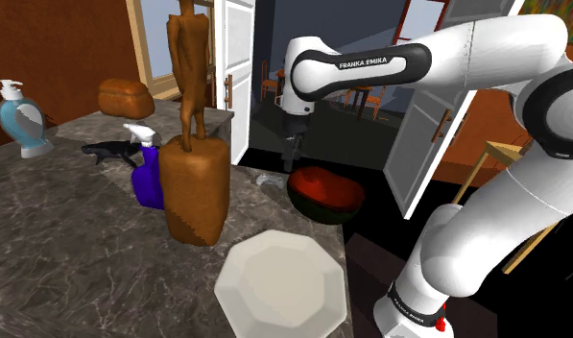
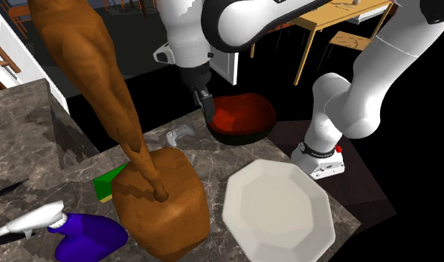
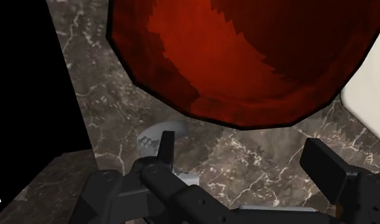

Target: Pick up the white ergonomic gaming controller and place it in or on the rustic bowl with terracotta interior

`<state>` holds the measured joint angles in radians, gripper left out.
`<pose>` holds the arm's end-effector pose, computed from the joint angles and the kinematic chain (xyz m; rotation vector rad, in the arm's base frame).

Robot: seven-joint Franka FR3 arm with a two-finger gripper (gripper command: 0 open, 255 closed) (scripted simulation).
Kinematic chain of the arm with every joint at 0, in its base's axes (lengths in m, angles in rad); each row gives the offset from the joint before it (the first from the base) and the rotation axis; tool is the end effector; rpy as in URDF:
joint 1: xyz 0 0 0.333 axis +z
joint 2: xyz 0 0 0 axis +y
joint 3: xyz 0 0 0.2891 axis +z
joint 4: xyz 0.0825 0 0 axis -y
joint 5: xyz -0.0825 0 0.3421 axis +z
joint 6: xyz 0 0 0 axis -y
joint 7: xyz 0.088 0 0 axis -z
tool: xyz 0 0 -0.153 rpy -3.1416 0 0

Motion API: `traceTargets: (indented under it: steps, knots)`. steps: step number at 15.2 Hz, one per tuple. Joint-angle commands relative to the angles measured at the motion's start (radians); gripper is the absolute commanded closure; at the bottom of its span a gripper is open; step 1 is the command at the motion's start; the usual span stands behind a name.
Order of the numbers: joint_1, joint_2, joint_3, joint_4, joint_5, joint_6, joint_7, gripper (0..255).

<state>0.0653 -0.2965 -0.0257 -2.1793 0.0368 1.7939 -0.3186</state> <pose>0.4189 0.0210 0.4470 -3.0370 -0.5368 0.1269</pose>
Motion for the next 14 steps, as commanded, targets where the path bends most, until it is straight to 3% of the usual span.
traceTargets:
  steps: [1, 5, 14]
  knots:
    - [0.007, 0.078, 0.007, 0.038, -0.014, 0.036, -0.016, 0]
    - [0.016, 0.221, 0.018, 0.121, -0.043, 0.085, -0.041, 0]
    - [0.016, 0.239, 0.018, 0.037, -0.043, 0.187, -0.041, 0]
